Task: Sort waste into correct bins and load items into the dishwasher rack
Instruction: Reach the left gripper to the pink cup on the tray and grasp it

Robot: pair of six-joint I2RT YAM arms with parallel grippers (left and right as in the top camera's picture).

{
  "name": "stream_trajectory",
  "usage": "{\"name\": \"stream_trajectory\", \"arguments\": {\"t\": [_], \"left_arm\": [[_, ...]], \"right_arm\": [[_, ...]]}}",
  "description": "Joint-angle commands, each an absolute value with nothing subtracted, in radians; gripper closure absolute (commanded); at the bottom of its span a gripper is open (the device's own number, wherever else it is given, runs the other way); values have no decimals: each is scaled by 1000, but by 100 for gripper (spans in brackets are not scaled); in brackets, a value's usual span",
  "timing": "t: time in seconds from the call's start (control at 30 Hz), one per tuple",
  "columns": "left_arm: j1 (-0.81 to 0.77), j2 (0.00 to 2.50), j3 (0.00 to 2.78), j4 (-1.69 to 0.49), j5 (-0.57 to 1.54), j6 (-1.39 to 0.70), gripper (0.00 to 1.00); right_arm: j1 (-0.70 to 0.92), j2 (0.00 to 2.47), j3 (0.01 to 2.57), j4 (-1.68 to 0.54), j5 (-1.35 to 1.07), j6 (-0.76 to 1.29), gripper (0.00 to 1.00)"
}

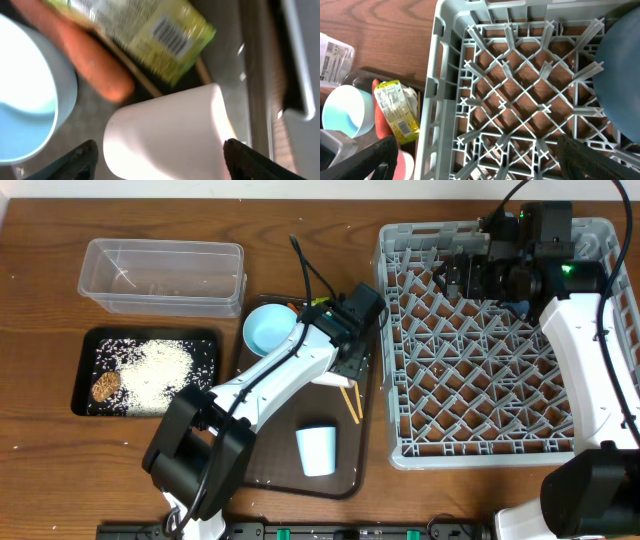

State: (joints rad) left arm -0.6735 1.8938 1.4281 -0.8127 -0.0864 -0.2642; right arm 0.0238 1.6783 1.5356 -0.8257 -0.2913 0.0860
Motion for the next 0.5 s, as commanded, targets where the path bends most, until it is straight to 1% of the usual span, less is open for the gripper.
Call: {"name": "stream_trajectory", "arguments": {"t": [0.0,0.07,0.13,0.17,0.2,0.3,0.47], "left_arm": [[-673,1886,1444,-852,-106,-276,25],[-673,1879,1444,-878,-106,-276,30],[-673,1868,1447,-899,-106,-276,39],[-673,1861,1448,-909,-106,-276,47],[-673,1853,1449,-916,-107,-276,52],[-673,1829,1450,-931,-107,-276,65],[-673,1816,1450,-958,-112,-276,80]], "right_arm": [[20,1672,1544,-826,-288,70,6],[20,1672,1544,-826,-288,70,5],[20,1672,1544,-826,-288,70,5],[20,1672,1544,-826,-288,70,5],[20,1672,1544,-826,-288,70,5],[20,1672,1544,-826,-288,70,5],[20,1672,1544,-826,-288,70,5]]}}
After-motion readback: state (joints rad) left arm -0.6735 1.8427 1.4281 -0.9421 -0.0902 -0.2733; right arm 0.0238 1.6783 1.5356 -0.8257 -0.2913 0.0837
